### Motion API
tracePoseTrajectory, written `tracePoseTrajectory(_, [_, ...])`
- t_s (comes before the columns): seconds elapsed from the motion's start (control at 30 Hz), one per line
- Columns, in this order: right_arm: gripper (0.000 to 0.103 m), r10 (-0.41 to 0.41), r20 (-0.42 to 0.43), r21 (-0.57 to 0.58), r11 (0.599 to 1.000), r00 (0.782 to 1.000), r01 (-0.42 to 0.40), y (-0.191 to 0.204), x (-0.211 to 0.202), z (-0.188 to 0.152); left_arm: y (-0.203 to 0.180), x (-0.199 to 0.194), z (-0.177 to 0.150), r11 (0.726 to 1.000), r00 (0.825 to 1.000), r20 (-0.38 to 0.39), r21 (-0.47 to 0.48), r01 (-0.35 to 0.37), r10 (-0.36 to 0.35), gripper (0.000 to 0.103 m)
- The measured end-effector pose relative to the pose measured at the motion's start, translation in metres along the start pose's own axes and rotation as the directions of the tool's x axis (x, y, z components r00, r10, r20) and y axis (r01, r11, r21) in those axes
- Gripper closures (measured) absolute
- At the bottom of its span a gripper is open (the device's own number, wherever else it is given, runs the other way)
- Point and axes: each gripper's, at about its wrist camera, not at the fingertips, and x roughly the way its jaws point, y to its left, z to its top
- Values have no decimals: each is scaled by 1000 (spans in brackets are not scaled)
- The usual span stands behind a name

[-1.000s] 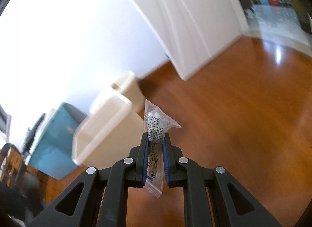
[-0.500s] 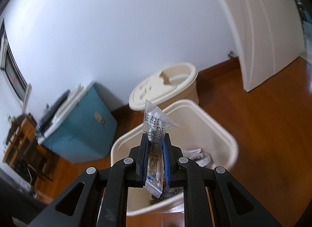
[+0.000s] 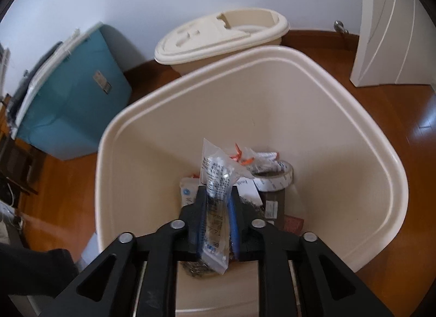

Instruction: Collect trash

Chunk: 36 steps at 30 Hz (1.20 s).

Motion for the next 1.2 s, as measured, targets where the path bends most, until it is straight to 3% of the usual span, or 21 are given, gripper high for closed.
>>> tracePoseTrajectory(0.03, [37, -9, -3, 7, 1000, 1000, 9, 0, 1, 1, -1, -1, 0, 1000, 1000, 2, 3, -1, 1, 22])
tracePoseTrajectory(0.07, [19, -19, 11, -4, 1000, 1000, 19, 3, -1, 1, -2, -1, -1, 1000, 1000, 5, 4, -2, 2, 22])
tracePoseTrajectory(0.13, [3, -64, 51, -37, 997, 997, 66, 8, -8, 1, 0, 0, 0, 1000, 1000, 7, 4, -3, 3, 22])
tracePoseTrajectory(0.3, [2, -22, 122, 41, 999, 992, 18, -5, -31, 0, -3, -8, 2, 1000, 1000, 14, 9, -3, 3, 22])
tracePoseTrajectory(0.43, [1, -13, 192, 120, 993, 981, -10, -24, -68, -21, -6, -22, 5, 1000, 999, 33, 22, -4, 3, 22])
tracePoseTrajectory(0.5, [0, -44, 199, 129, 991, 979, 18, -28, -86, -37, -6, -31, 7, 1000, 1000, 22, 16, -13, 13, 22])
tracePoseTrajectory(0.57, [0, -185, 142, 116, 979, 973, 169, -26, -104, -60, 1, -44, 12, 999, 1000, -1, -46, 0, 0, 22])
tracePoseTrajectory(0.63, [0, -255, 100, 86, 965, 962, 247, -21, -122, -79, 4, -74, 13, 994, 996, 40, -82, -70, 73, 22])
tracePoseTrajectory(0.7, [0, -224, 64, 86, 972, 972, 218, -17, -147, -92, -3, -114, 13, 990, 983, 117, -49, -136, 141, 22])
tracePoseTrajectory(0.73, [0, -213, 51, 90, 974, 976, 208, -12, -168, -99, -6, -134, 11, 991, 980, 148, -33, -132, 136, 22])
tracePoseTrajectory(0.9, [0, -290, 91, 60, 957, 953, 285, 37, -291, -113, -2, -249, -12, 998, 960, 276, 27, -49, 40, 22])
tracePoseTrajectory(1.07, [0, -344, 137, 194, 929, 929, 316, 88, -404, -127, 38, -369, -66, 997, 915, 403, 67, -47, 16, 22])
tracePoseTrajectory(1.2, [0, -354, 167, 267, 915, 920, 303, 141, -447, -163, 76, -437, -126, 998, 878, 478, 65, -28, -7, 22])
